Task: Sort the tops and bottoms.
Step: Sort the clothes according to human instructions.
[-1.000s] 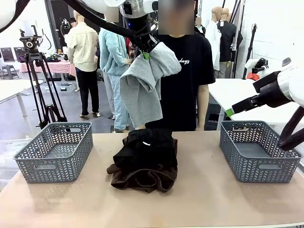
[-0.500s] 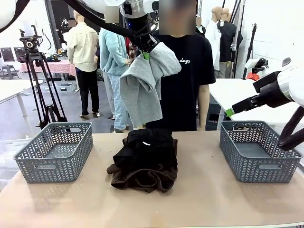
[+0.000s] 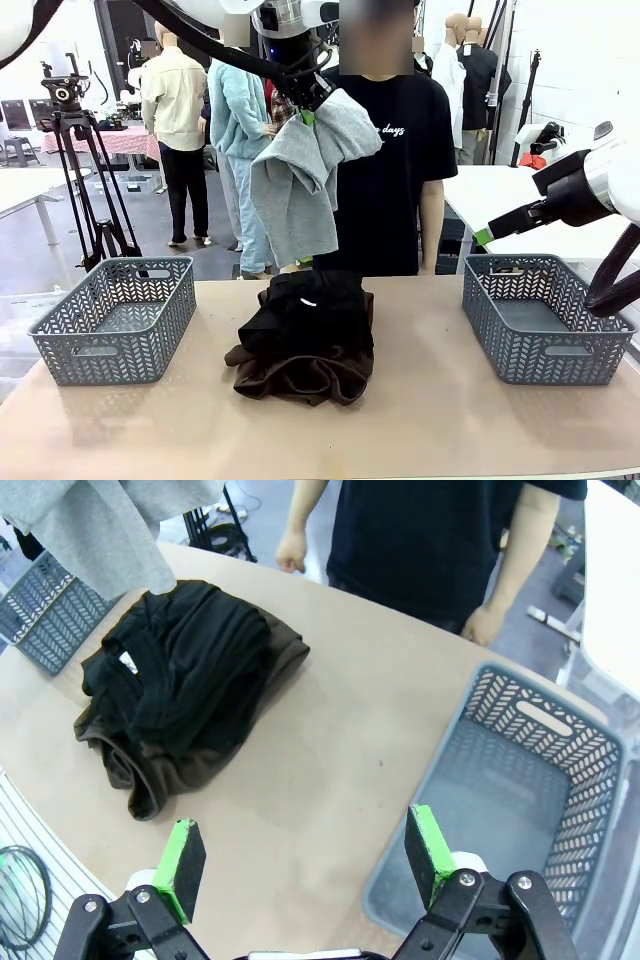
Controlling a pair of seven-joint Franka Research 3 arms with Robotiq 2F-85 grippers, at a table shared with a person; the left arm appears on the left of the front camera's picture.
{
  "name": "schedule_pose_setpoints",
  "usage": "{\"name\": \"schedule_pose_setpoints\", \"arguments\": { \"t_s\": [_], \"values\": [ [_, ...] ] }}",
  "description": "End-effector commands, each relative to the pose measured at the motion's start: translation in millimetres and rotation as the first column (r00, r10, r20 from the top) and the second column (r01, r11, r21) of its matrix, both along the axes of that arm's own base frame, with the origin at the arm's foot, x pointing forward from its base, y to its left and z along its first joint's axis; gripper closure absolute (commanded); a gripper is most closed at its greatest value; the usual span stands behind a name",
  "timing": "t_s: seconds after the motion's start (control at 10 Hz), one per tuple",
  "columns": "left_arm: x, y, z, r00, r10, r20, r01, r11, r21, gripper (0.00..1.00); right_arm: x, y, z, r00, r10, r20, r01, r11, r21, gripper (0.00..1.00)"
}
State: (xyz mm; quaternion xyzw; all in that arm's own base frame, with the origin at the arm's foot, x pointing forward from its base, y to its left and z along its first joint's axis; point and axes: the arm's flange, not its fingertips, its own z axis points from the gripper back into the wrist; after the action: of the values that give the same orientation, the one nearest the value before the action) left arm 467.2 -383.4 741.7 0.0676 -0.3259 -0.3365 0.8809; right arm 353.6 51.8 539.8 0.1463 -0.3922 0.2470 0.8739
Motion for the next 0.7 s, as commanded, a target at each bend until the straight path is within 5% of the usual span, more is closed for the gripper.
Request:
{"name": "schedule_pose_setpoints", "arguments": {
  "t_s": [0.0,0.6],
  "values": [
    [-2.0,3.2,4.3,1.000,0.002,-0.003,-0.002,1.000,-0.015,1.00,1.2,0.6,-1.3,1.000,0.000,-0.004,0.000,1.000,0.018,0.00],
    [-2.0,3.2,4.3,1.000,0.002,-0.003,-0.002,1.000,-0.015,1.00,1.2,0.6,-1.3,1.000,0.000,-0.004,0.000,1.000,0.018,0.00]
  ]
}}
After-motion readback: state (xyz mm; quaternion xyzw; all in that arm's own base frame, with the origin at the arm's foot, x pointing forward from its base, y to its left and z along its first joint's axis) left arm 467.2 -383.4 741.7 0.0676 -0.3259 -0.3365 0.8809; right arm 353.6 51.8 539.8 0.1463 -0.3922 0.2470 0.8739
